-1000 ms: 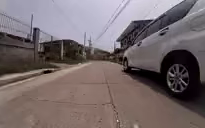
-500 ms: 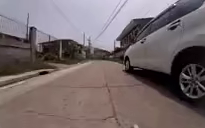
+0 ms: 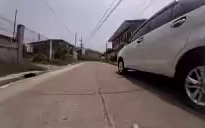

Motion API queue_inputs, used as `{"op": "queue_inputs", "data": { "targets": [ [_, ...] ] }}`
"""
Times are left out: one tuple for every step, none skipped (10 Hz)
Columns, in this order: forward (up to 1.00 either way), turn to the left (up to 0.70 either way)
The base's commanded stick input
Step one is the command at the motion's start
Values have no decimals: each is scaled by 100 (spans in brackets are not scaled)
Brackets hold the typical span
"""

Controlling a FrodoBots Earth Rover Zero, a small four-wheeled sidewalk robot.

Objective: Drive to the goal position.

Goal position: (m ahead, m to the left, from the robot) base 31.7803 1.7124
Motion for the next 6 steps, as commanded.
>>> {"op": "queue_inputs", "data": {
  "targets": [
    [70,0],
    [70,0],
    [70,0],
    [70,0],
    [70,0],
    [70,0]
  ]
}}
